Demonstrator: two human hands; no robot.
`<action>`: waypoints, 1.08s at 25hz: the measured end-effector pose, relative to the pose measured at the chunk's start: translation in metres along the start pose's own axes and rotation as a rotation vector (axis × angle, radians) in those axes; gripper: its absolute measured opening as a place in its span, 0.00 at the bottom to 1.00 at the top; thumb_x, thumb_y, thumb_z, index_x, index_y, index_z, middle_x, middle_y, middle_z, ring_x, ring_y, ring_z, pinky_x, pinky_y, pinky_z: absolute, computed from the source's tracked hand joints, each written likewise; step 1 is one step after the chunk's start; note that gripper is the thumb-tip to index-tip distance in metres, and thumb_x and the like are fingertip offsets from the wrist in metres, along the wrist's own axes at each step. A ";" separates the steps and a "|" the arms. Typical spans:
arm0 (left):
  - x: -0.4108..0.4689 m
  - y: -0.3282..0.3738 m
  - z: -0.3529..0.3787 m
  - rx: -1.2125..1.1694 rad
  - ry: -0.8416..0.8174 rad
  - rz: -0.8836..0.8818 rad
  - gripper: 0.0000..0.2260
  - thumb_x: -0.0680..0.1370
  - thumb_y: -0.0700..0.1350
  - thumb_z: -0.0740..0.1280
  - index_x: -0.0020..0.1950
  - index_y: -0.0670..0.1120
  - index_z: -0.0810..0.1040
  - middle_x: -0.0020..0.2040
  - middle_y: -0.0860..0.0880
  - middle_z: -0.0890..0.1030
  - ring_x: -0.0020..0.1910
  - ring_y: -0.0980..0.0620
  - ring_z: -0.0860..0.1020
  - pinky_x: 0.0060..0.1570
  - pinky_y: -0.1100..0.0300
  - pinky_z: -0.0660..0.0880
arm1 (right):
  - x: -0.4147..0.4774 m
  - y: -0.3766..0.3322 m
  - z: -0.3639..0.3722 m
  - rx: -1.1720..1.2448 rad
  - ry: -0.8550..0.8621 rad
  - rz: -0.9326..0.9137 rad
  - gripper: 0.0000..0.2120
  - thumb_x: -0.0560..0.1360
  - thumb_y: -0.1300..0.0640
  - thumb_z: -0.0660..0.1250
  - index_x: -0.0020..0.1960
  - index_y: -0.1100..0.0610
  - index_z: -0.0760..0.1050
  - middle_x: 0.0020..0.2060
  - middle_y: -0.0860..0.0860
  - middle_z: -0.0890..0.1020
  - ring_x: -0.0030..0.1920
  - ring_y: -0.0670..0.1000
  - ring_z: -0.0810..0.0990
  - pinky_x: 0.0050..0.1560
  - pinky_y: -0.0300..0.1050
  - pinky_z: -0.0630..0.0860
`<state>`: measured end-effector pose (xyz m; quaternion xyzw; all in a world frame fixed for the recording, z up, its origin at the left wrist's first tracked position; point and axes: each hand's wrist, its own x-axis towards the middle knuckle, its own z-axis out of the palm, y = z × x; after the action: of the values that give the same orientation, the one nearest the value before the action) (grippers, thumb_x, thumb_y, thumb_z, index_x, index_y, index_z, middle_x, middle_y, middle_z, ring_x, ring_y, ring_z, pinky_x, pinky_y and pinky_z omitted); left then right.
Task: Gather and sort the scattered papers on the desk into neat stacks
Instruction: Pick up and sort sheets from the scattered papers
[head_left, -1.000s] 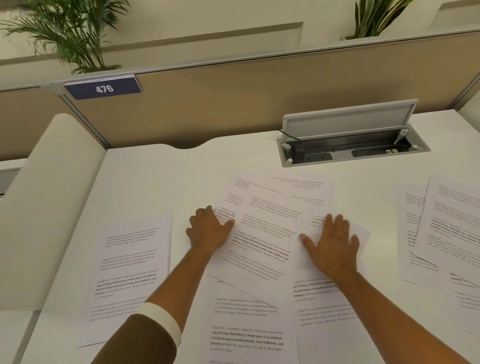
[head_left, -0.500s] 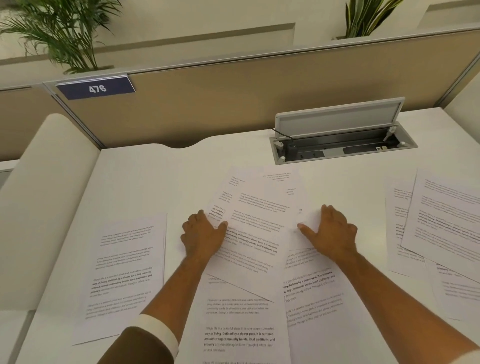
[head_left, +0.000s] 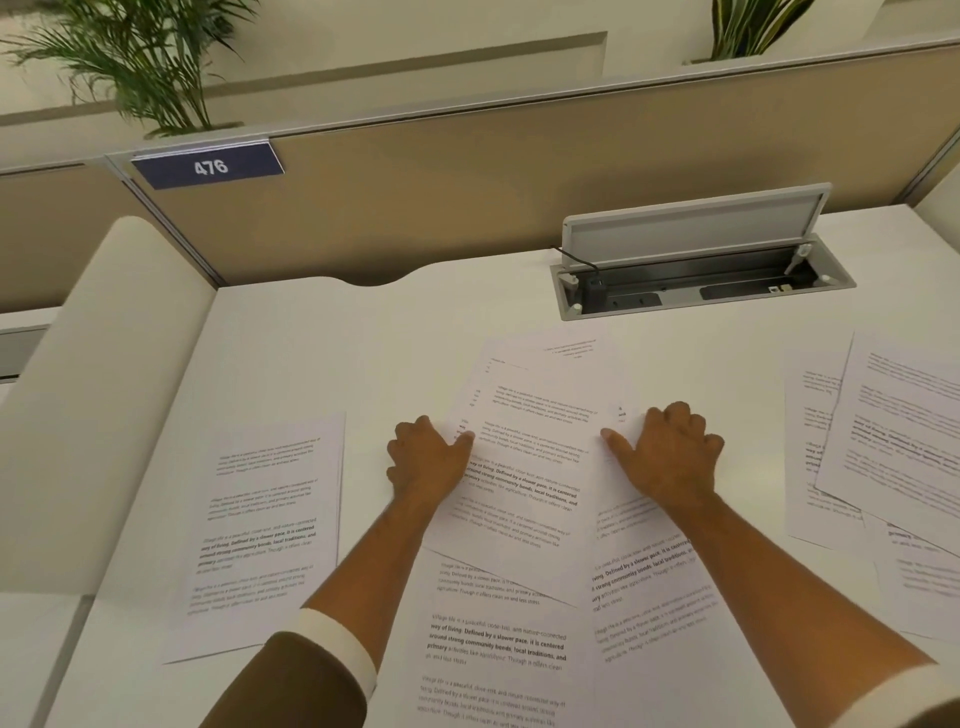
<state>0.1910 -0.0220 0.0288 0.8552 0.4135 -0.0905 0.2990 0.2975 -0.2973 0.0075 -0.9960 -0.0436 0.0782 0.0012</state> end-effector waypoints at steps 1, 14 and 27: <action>-0.003 0.005 0.005 -0.036 -0.039 -0.003 0.37 0.79 0.64 0.70 0.79 0.43 0.68 0.76 0.41 0.70 0.76 0.38 0.69 0.70 0.38 0.72 | -0.003 -0.008 0.000 -0.007 0.000 -0.031 0.39 0.78 0.26 0.52 0.66 0.57 0.76 0.63 0.58 0.76 0.62 0.60 0.75 0.60 0.58 0.72; -0.047 -0.007 0.020 -0.372 -0.042 -0.079 0.34 0.80 0.58 0.70 0.81 0.44 0.67 0.79 0.43 0.67 0.78 0.40 0.66 0.73 0.43 0.71 | -0.032 -0.011 0.001 0.017 -0.006 -0.067 0.37 0.78 0.27 0.54 0.62 0.59 0.77 0.58 0.59 0.78 0.58 0.60 0.77 0.54 0.55 0.75; -0.081 -0.013 0.020 -0.773 -0.198 -0.228 0.29 0.81 0.46 0.70 0.81 0.42 0.67 0.78 0.42 0.73 0.70 0.42 0.76 0.68 0.46 0.75 | -0.038 -0.001 -0.002 0.133 -0.115 -0.022 0.39 0.73 0.25 0.64 0.64 0.59 0.75 0.59 0.59 0.78 0.59 0.60 0.79 0.56 0.55 0.76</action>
<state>0.1311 -0.0804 0.0398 0.6159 0.4783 -0.0428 0.6245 0.2607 -0.2991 0.0155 -0.9870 -0.0492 0.1381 0.0659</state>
